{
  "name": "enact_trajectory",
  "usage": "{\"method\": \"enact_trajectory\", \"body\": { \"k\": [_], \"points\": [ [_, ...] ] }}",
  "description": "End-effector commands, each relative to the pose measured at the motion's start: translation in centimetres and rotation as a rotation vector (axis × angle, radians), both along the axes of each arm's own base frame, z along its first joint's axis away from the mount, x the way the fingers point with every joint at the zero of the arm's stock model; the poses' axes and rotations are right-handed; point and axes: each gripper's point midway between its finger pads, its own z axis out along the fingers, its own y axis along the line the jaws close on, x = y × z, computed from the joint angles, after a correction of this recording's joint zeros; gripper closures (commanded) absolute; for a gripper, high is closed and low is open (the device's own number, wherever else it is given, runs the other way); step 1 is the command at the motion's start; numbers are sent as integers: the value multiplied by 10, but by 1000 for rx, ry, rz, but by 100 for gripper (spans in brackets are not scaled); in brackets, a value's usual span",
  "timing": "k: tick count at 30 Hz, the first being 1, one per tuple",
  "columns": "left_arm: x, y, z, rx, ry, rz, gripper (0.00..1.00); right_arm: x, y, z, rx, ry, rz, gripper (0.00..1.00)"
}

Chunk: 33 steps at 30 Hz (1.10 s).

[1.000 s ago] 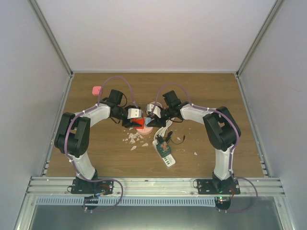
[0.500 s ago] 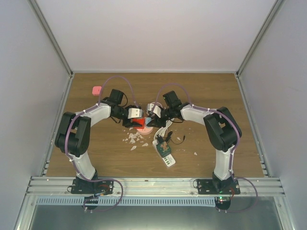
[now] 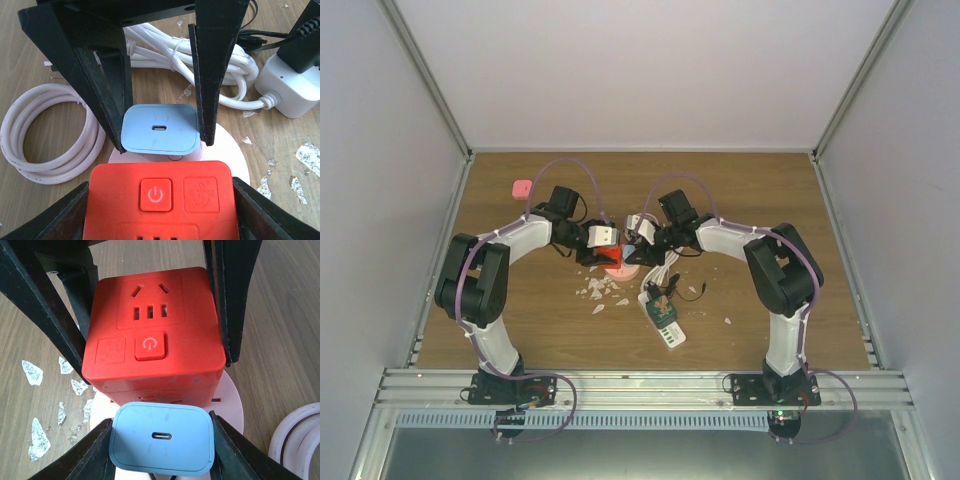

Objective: Pull the plug off the socket

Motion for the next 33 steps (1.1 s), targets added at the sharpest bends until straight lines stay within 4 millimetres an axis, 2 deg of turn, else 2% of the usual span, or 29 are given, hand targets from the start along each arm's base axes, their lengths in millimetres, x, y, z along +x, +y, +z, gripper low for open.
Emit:
{"method": "enact_trajectory", "body": {
  "k": [1, 14, 22, 33],
  "points": [
    [-9, 22, -58, 203, 70, 39, 65, 2, 23, 71, 185, -21, 45, 68],
    [-10, 24, -63, 218, 81, 41, 66, 9, 12, 91, 233, -20, 35, 69],
    [-9, 24, -67, 239, 77, 44, 67, 9, 18, 77, 235, 53, 32, 69],
    [-10, 22, -67, 247, 70, 39, 68, 22, 21, 80, 225, 90, -18, 69]
  ]
}}
